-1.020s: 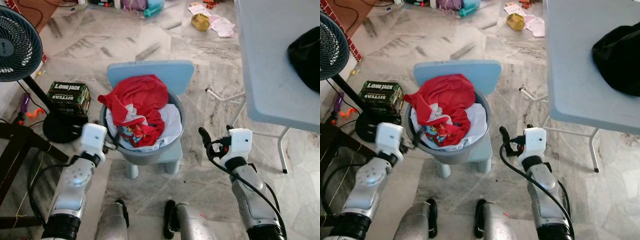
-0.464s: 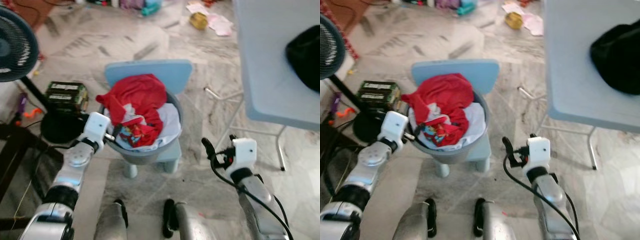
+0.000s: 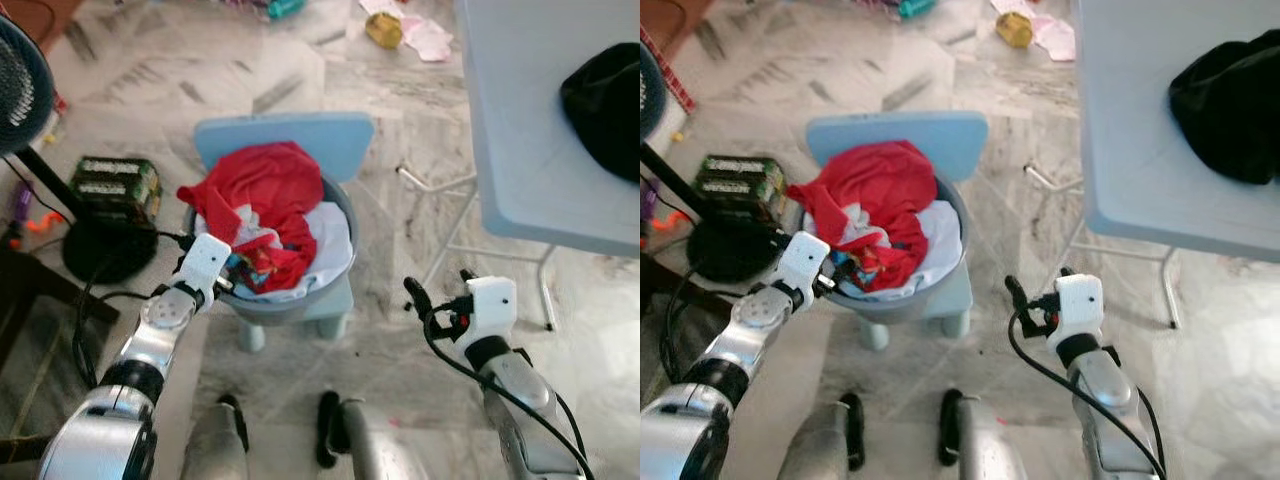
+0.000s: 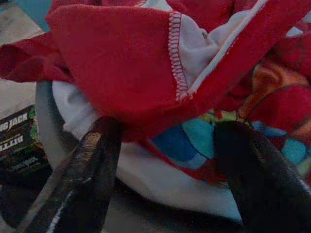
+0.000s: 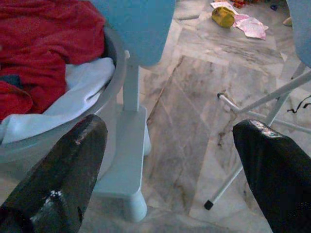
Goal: Hang hanger
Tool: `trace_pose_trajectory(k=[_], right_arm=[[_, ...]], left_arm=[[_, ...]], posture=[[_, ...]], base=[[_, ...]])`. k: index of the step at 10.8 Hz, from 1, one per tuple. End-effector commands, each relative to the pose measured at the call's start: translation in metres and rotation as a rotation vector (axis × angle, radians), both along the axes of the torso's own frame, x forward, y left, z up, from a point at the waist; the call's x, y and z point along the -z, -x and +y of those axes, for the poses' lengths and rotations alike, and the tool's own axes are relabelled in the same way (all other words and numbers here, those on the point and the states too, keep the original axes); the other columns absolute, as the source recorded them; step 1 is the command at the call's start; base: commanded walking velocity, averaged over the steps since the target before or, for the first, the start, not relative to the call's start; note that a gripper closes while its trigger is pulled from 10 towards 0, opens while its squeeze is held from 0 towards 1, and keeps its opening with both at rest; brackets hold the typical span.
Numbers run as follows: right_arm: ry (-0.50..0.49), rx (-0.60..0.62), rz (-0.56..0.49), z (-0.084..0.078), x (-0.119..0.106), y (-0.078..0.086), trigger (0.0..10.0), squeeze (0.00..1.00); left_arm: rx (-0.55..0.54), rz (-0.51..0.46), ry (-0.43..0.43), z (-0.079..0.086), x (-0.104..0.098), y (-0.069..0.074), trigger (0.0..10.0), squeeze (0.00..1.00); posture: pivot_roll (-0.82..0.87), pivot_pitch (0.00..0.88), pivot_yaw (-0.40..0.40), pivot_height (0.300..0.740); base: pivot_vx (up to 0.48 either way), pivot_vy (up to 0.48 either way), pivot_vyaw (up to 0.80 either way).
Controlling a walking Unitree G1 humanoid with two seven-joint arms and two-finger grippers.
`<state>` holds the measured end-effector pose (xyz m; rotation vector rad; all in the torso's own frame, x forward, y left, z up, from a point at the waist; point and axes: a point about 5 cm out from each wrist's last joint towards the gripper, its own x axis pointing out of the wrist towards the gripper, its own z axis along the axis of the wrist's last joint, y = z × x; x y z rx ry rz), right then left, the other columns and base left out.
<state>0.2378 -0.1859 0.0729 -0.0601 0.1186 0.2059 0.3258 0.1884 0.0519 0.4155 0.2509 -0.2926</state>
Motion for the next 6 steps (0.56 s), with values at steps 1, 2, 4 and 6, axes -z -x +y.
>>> trace_pose_trajectory(k=[1, 2, 4, 6], right_arm=[[0.017, 0.006, 0.016, -0.005, 0.0, 0.004, 10.0, 0.0], [0.026, 0.007, 0.018, -0.008, -0.002, 0.007, 10.0, 0.0], [0.052, 0.016, 0.032, -0.018, -0.006, 0.017, 10.0, 0.0], [0.086, 0.012, 0.059, -0.027, -0.01, 0.033, 10.0, 0.0]], left_arm=[[-0.012, -0.001, 0.003, -0.002, 0.003, 0.001, 0.0, 0.0], [-0.009, -0.027, 0.008, -0.005, 0.0, -0.001, 0.0, 0.0], [-0.015, -0.082, 0.031, -0.011, -0.003, -0.002, 0.0, 0.0], [-0.031, -0.14, 0.079, -0.019, -0.008, -0.003, 0.0, 0.0]], posture=[[-0.11, 0.28, -0.136, 0.74], [-0.12, 0.286, -0.148, 0.74], [-0.16, 0.318, -0.182, 0.74], [-0.21, 0.345, -0.222, 0.74]], base=[[0.0, 0.0, 0.0], [0.0, 0.0, 0.0], [0.0, 0.0, 0.0], [0.0, 0.0, 0.0]])
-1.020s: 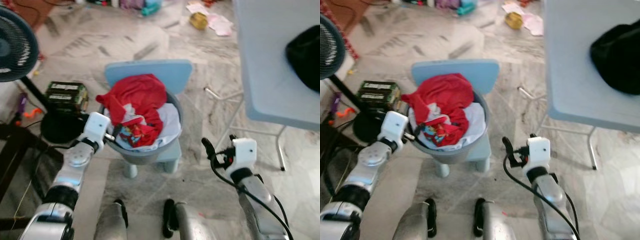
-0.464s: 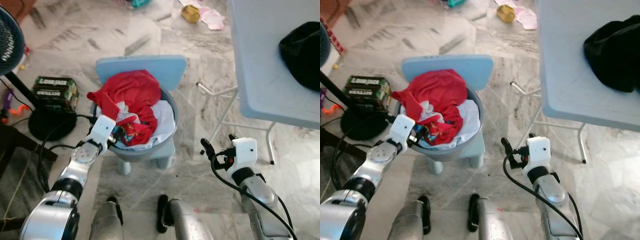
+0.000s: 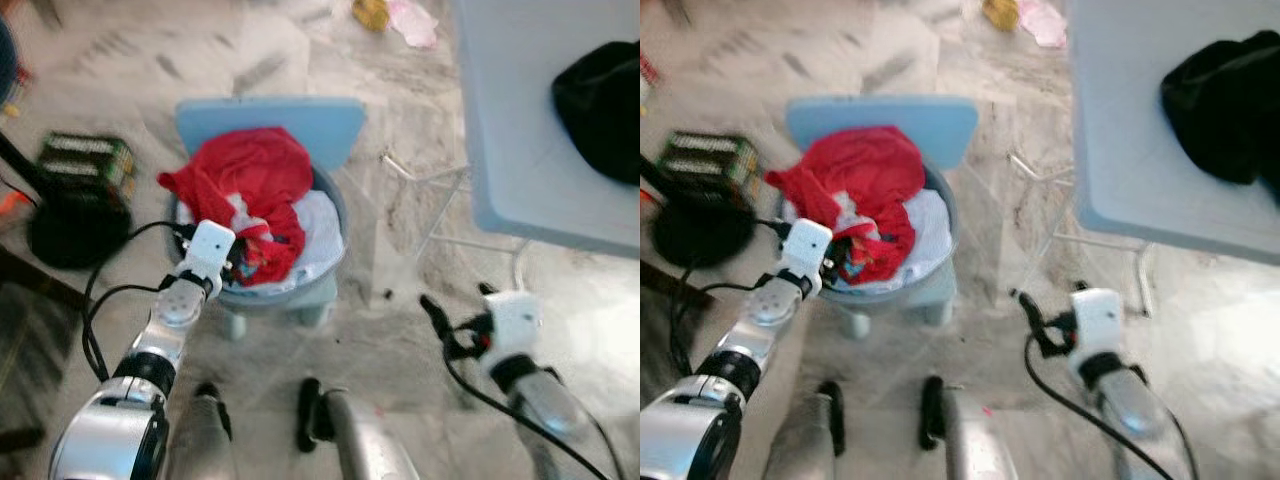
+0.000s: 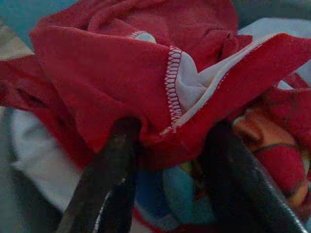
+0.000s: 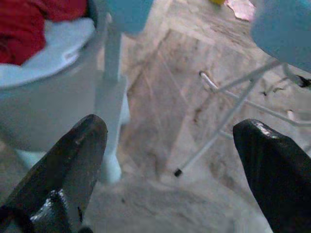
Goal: Hang hanger
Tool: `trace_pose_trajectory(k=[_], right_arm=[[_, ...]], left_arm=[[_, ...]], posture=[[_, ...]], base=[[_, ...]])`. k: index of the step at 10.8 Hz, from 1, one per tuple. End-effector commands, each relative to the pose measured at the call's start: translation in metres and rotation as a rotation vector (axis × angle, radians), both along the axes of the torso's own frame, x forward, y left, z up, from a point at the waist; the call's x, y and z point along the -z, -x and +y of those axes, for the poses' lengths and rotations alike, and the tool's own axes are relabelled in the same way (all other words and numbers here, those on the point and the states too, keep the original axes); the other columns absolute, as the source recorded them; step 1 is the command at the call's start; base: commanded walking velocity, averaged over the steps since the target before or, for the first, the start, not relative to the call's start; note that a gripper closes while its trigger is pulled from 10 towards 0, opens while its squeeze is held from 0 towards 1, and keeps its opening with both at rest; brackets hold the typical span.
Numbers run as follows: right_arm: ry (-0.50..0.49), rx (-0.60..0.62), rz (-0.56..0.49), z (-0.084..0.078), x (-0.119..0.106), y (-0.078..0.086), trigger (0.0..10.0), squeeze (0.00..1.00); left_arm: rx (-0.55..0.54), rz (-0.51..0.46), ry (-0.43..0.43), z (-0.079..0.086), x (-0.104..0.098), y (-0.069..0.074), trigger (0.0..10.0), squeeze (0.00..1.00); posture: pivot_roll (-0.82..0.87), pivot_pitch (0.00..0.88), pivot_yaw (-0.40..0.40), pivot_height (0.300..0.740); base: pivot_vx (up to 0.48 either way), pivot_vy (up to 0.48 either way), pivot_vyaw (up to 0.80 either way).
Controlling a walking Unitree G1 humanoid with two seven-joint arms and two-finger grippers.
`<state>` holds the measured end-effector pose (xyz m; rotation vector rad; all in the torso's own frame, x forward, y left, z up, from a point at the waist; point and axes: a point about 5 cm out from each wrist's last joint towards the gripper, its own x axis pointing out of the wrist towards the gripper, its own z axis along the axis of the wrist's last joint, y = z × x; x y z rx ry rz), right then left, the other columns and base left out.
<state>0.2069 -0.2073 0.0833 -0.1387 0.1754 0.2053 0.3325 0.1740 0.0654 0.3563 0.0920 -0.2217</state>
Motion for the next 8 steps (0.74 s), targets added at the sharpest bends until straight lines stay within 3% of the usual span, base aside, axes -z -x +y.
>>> trace_pose_trajectory(k=[1, 4, 8], right_arm=[[0.013, 0.015, 0.019, -0.009, -0.002, 0.006, 10.0, 0.0], [0.053, 0.013, 0.033, -0.019, -0.012, 0.011, 10.0, 0.0], [0.044, 0.002, 0.036, -0.013, -0.011, 0.005, 10.0, 0.0]], left_arm=[[0.014, -0.008, 0.017, -0.008, 0.003, 0.003, 0.0, 0.0], [0.015, -0.245, 0.022, -0.023, -0.025, 0.001, 0.0, 0.0], [0.014, -0.506, -0.017, -0.017, -0.077, -0.005, 0.0, 0.0]], posture=[[-0.22, 0.351, -0.232, 0.74], [-0.25, 0.371, -0.269, 0.74], [-0.22, 0.363, -0.265, 0.74]], base=[[0.0, 0.0, 0.0], [0.0, 0.0, 0.0], [0.0, 0.0, 0.0]])
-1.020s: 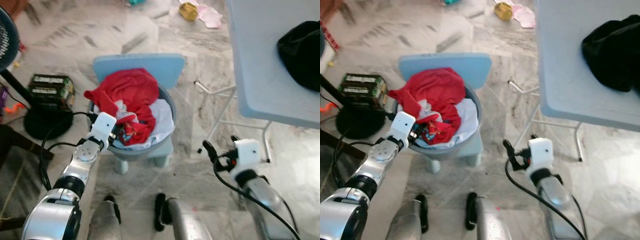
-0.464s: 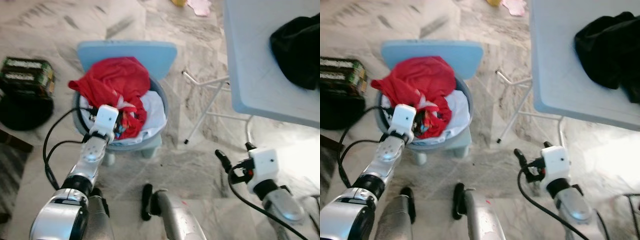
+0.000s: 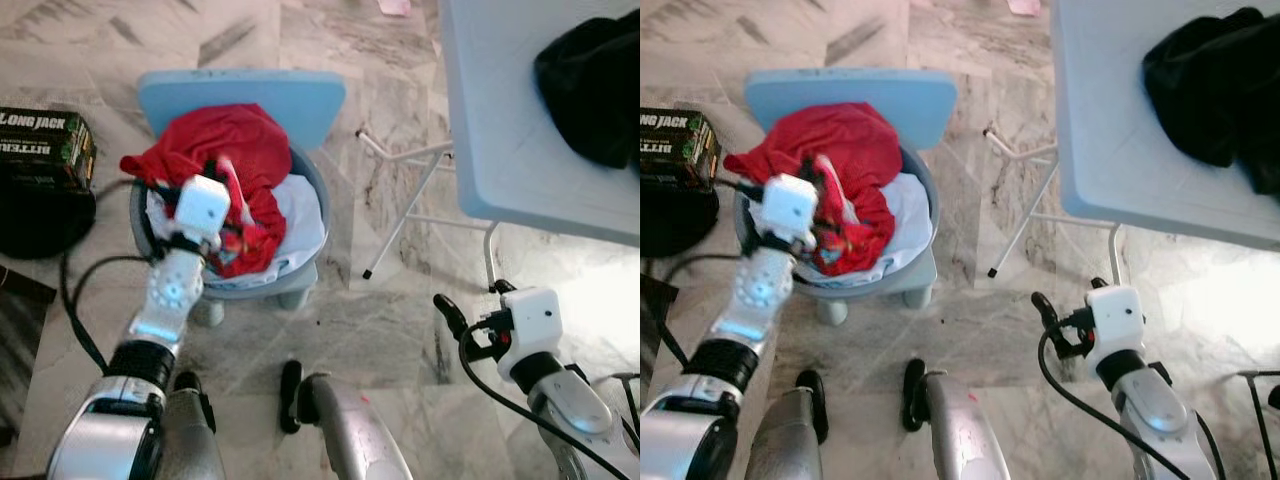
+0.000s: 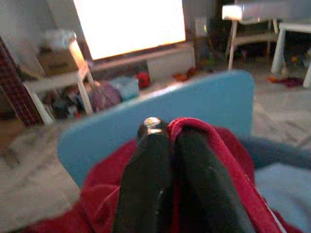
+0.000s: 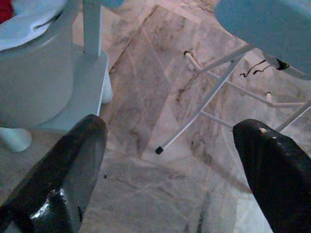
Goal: Hang hanger
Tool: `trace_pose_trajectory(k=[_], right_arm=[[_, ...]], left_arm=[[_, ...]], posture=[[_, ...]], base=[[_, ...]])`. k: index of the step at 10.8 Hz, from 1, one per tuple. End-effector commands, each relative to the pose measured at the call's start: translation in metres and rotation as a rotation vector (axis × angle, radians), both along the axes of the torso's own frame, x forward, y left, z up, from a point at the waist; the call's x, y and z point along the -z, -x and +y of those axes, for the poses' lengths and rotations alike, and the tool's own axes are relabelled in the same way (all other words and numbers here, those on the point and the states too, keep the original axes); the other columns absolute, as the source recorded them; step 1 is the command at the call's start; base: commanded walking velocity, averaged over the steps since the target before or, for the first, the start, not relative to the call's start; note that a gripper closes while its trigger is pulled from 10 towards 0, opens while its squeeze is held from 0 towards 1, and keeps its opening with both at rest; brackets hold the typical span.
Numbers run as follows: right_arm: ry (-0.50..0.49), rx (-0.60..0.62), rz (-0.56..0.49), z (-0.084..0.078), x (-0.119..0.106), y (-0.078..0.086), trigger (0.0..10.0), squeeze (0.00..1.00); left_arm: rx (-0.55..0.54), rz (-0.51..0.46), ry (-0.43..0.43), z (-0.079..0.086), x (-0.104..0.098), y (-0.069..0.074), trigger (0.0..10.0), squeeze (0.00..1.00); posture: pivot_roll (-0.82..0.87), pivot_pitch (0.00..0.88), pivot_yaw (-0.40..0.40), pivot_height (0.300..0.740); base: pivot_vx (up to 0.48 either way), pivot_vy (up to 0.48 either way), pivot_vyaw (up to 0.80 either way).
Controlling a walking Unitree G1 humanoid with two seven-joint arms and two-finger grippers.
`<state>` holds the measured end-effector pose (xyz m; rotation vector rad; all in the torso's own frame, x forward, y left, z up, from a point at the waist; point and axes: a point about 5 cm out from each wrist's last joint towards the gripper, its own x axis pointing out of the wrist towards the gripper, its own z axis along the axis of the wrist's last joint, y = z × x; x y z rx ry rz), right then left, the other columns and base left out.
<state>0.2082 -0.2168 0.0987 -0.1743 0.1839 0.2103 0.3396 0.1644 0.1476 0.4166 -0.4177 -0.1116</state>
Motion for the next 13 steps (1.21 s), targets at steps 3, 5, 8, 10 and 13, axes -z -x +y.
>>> trace_pose_trajectory(k=[3, 5, 8, 10, 13], right_arm=[[-0.002, 0.013, 0.013, 0.0, 0.005, -0.003, 10.0, 0.0], [-0.029, 0.009, -0.004, 0.009, 0.009, -0.014, 10.0, 0.0], [-0.071, 0.006, -0.029, 0.026, 0.015, -0.028, 10.0, 0.0], [-0.085, 0.012, -0.04, 0.031, 0.018, -0.033, 10.0, 0.0], [-0.1, 0.014, -0.059, 0.039, 0.023, -0.043, 10.0, 0.0]], left_arm=[[0.026, -0.104, -0.008, -0.008, -0.029, -0.004, 0.0, 0.0], [0.05, -0.35, -0.019, -0.012, -0.107, -0.011, 0.0, 0.0], [0.146, -0.663, -0.058, -0.028, -0.216, 0.0, 0.0, 0.0], [0.177, -0.724, -0.074, -0.035, -0.236, 0.006, 0.0, 0.0], [0.198, -0.773, -0.109, -0.042, -0.256, 0.012, 0.0, 0.0]], posture=[[-0.19, 0.338, -0.245, 0.74], [-0.15, 0.316, -0.221, 0.74], [-0.08, 0.284, -0.172, 0.74], [-0.05, 0.268, -0.15, 0.74], [-0.02, 0.238, -0.127, 0.74]], base=[[0.0, 0.0, 0.0], [0.0, 0.0, 0.0], [0.0, 0.0, 0.0], [0.0, 0.0, 0.0], [0.0, 0.0, 0.0]])
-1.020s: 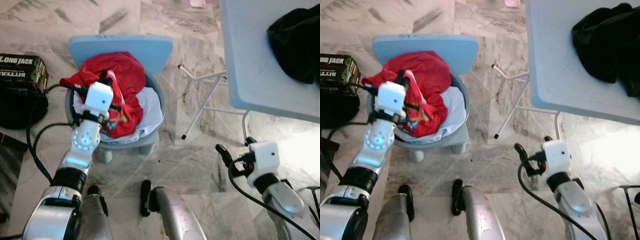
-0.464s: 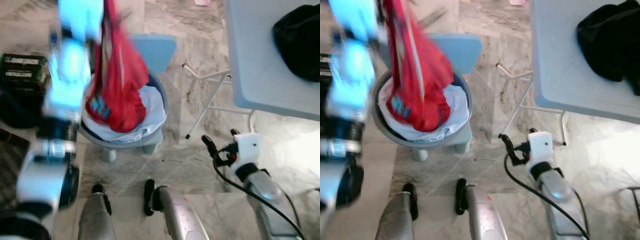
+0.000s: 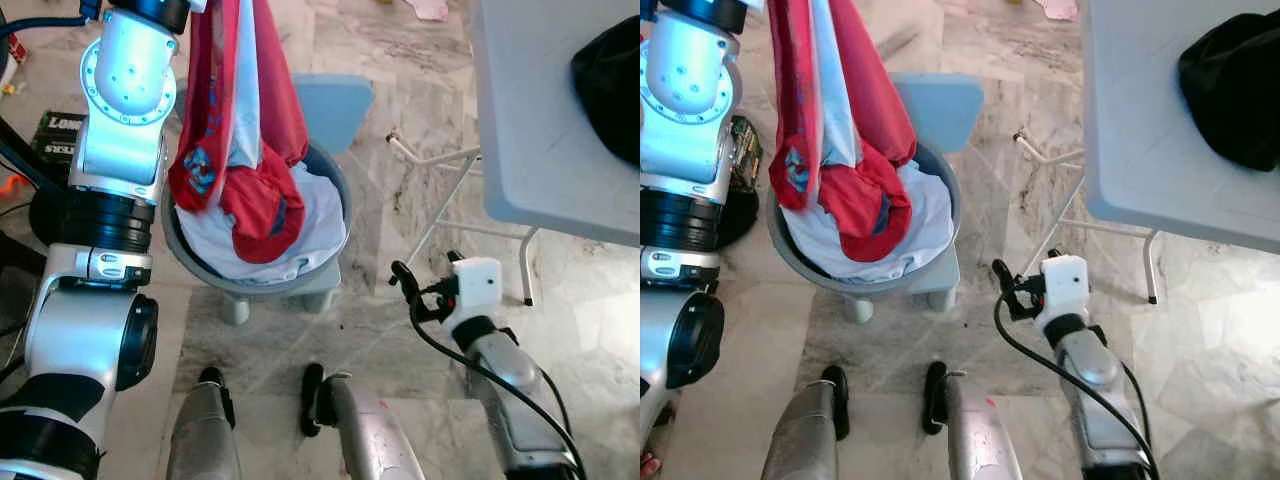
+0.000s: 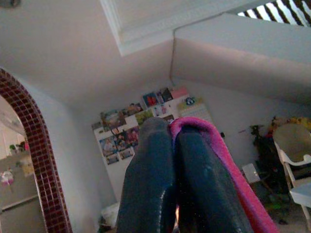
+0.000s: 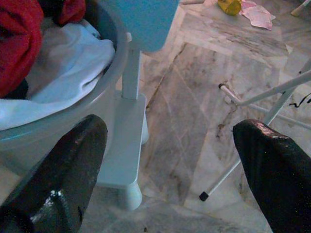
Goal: Hang hanger
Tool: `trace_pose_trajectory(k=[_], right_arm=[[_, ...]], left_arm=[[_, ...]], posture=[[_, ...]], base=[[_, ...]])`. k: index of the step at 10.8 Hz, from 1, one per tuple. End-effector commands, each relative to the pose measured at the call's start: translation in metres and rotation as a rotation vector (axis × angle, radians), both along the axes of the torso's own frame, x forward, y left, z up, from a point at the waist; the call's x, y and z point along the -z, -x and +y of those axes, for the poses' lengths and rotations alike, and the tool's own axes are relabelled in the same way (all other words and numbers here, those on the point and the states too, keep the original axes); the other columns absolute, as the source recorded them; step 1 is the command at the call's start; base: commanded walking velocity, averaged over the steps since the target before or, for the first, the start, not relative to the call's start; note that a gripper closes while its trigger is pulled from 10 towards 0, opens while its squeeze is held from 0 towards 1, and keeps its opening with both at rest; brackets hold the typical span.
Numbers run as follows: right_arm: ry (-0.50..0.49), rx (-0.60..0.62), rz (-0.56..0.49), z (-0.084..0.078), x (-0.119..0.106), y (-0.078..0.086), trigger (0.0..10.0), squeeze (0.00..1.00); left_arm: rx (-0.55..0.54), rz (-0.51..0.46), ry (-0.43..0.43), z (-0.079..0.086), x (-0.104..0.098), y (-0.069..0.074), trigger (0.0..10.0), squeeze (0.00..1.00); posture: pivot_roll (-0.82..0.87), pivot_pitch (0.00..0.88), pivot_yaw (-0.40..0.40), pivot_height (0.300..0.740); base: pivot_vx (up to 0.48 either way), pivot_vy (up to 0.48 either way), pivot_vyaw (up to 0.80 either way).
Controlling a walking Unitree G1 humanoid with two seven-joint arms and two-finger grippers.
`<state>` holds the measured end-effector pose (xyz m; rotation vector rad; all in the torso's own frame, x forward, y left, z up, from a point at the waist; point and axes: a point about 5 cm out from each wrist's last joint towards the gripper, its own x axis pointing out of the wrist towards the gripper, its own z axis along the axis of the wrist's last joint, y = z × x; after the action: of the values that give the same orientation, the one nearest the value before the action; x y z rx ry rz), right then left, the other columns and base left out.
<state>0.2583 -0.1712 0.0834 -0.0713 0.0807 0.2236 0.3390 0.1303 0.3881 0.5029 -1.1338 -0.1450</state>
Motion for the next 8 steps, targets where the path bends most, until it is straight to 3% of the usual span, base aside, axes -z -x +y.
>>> trace_pose_trajectory(k=[1, 2, 3, 4, 5, 6, 7, 8], right_arm=[[0.008, 0.022, 0.027, -0.005, 0.009, 0.003, 10.0, 0.0], [0.006, 0.022, 0.022, -0.003, 0.01, 0.001, 10.0, 0.0], [0.004, 0.022, 0.017, -0.002, 0.01, -0.001, 10.0, 0.0], [0.004, 0.02, 0.016, -0.001, 0.011, -0.001, 10.0, 0.0], [0.007, 0.02, 0.017, -0.002, 0.013, 0.001, 10.0, 0.0], [0.012, 0.025, 0.017, -0.004, 0.014, 0.002, 10.0, 0.0], [0.017, 0.029, 0.017, -0.006, 0.015, 0.002, 10.0, 0.0], [0.019, 0.027, 0.018, -0.006, 0.015, 0.002, 10.0, 0.0]], left_arm=[[0.031, -0.093, -0.033, -0.008, -0.02, 0.014, 0.0, 0.0], [0.056, -0.067, -0.045, -0.01, -0.019, 0.013, 0.0, 0.0], [0.069, 0.042, -0.078, -0.012, 0.001, 0.004, 0.0, 0.0], [0.061, 0.201, -0.107, -0.01, 0.041, -0.009, 0.0, 0.0], [0.014, 0.281, -0.103, -0.001, 0.078, -0.012, 0.0, 0.0], [-0.05, 0.329, -0.016, 0.018, 0.096, -0.009, 0.0, 0.0], [-0.238, 0.37, 0.128, 0.055, 0.114, -0.001, 0.0, 0.0], [-0.325, 0.432, 0.247, 0.078, 0.131, 0.005, 0.0, 0.0]], posture=[[-0.01, 0.228, -0.121, 0.74], [0.0, 0.225, -0.12, 0.74], [0.0, 0.222, -0.119, 0.74], [0.0, 0.22, -0.12, 0.74], [0.0, 0.22, -0.12, 0.74], [-0.01, 0.221, -0.122, 0.74], [0.0, 0.227, -0.126, 0.74], [0.0, 0.229, -0.128, 0.74]], base=[[0.0, 0.0, 0.0], [0.0, 0.0, 0.0], [0.0, 0.0, 0.0], [0.0, 0.0, 0.0], [0.0, 0.0, 0.0], [0.0, 0.0, 0.0], [0.0, 0.0, 0.0], [0.0, 0.0, 0.0]])
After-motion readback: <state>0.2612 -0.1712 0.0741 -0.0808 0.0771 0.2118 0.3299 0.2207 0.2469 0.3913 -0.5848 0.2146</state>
